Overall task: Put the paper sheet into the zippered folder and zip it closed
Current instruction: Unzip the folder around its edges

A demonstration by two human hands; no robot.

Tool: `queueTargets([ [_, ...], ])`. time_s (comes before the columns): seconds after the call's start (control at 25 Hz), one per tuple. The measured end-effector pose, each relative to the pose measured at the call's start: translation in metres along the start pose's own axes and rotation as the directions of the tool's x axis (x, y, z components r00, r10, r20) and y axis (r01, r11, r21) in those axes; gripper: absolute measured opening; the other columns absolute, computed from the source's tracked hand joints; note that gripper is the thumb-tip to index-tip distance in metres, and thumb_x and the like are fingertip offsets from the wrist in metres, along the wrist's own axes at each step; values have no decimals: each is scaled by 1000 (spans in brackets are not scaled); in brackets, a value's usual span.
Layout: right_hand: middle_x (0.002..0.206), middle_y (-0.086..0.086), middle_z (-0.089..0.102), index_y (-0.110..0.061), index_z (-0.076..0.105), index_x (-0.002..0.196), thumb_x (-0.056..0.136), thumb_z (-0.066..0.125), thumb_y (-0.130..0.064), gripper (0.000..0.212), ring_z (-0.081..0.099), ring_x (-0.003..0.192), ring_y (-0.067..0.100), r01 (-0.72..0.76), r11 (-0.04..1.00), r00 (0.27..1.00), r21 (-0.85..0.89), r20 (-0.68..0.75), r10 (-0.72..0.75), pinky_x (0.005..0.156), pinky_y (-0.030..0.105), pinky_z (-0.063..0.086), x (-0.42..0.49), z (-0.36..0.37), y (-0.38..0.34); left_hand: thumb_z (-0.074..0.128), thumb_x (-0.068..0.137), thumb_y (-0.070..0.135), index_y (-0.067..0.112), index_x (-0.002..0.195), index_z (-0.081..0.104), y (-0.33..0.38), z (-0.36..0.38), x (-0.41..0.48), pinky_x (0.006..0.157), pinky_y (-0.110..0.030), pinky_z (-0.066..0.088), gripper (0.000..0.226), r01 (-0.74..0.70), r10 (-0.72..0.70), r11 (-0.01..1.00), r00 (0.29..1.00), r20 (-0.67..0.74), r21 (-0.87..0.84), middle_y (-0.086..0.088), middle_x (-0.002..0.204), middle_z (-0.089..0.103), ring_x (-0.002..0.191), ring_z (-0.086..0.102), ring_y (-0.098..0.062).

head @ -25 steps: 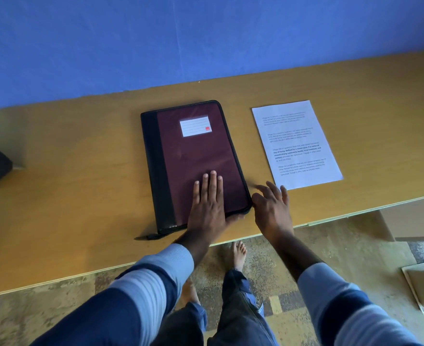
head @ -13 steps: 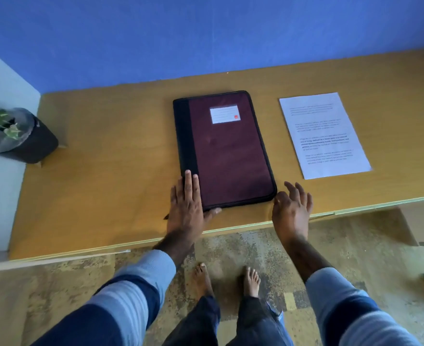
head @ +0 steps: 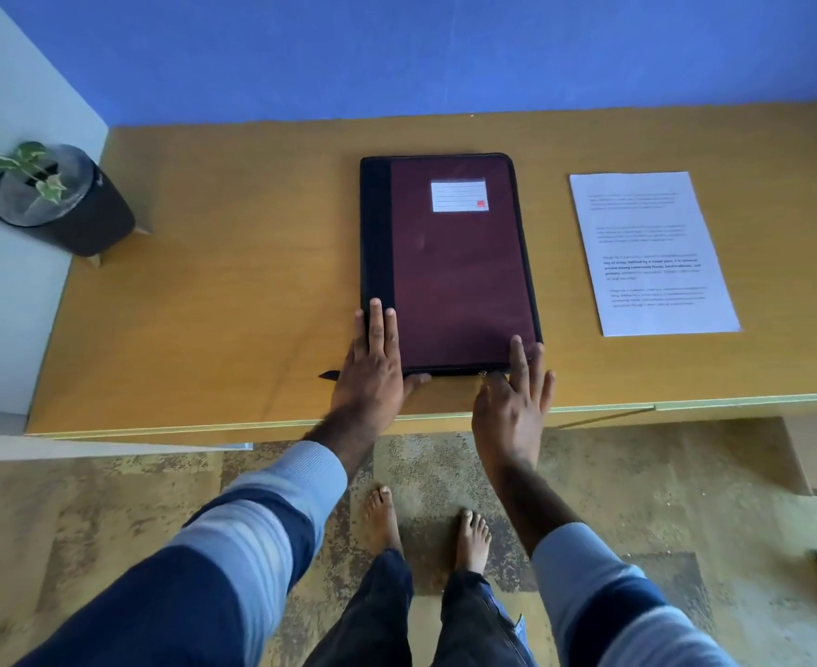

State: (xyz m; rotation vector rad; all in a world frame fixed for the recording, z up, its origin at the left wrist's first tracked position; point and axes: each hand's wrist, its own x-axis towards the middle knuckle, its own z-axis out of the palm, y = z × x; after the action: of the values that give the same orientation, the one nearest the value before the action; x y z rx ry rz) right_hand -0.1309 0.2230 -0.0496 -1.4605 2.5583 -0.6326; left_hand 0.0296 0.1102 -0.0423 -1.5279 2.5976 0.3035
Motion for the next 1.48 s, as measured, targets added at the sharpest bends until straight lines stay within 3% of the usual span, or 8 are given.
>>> queueTargets([
  [0.12, 166, 14, 27, -13, 56, 75, 86, 64, 0, 19, 9, 157, 37, 66, 998, 998, 22, -12, -66, 123, 61, 15, -3, 7, -12, 39, 93, 68, 3, 159, -10, -2, -2, -1, 120, -41, 27, 105, -25, 26, 998, 1000, 15, -64, -17, 167, -20, 155, -6, -37],
  [0.32, 167, 13, 26, -13, 55, 75, 86, 63, -2, 17, 4, 158, 35, 106, 994, 994, 20, 19, -106, 124, 59, 12, 4, 12, -26, 58, 99, 17, 6, 159, -13, 5, -6, 7, 118, -43, 39, 93, -26, 26, 991, 1000, -5, -130, -13, 167, -22, 156, -9, -35],
  [0.48, 166, 15, 28, -13, 56, 75, 86, 64, -3, 17, 3, 158, 34, 150, 989, 988, 14, 20, -150, 125, 58, 10, 6, 14, -32, 60, 101, 31, 8, 160, -9, 8, -12, 11, 113, -36, 45, 93, -24, 27, 986, 999, 18, -163, -9, 168, -19, 157, -7, -30],
  [0.64, 165, 16, 31, -12, 58, 77, 88, 63, -4, 15, 7, 157, 37, 178, 983, 984, 42, 16, -179, 124, 61, 13, 0, 19, -43, 62, 92, 53, 11, 161, -7, -14, -25, 12, 119, -42, 35, 106, -92, 137, 946, 983, 125, -311, -5, 168, -20, 157, -7, -24],
  [0.84, 165, 15, 31, -13, 57, 77, 89, 60, -5, 15, 6, 157, 37, 193, 981, 980, 35, 40, -194, 125, 59, 9, 3, 19, -47, 70, 88, 50, 18, 161, -12, -65, -20, -5, 128, -42, 7, 114, -125, 165, 954, 978, 131, -273, -4, 169, -16, 156, -5, -18],
  [1.08, 166, 14, 29, -12, 57, 77, 88, 59, -2, 16, 2, 157, 38, 181, 981, 979, 72, 83, -186, 125, 60, 12, -3, 21, -58, 65, 93, 34, 17, 161, -9, -73, -4, -14, 128, -43, 2, 102, -150, 196, 956, 966, 170, -251, 0, 170, -12, 149, -17, -8],
  [1.4, 168, 11, 21, -13, 61, 82, 94, 55, -8, 14, -12, 157, 31, 282, 949, 940, 144, 159, -303, 126, 49, -6, -20, 36, -106, 69, 92, 35, 17, 162, -3, -73, -13, -13, 127, -44, 0, 103, -156, 205, 954, 963, 176, -254, 0, 171, -6, 157, -6, -20],
  [1.48, 169, 12, 20, -14, 63, 85, 94, 55, -9, 13, -14, 156, 32, 279, 950, 935, 139, 187, -302, 127, 53, -2, -23, 41, -114, 70, 92, 32, 19, 162, -2, -75, -15, -14, 128, -46, 2, 101, -147, 204, 950, 960, 191, -275, 0, 171, -4, 157, -6, -20],
])
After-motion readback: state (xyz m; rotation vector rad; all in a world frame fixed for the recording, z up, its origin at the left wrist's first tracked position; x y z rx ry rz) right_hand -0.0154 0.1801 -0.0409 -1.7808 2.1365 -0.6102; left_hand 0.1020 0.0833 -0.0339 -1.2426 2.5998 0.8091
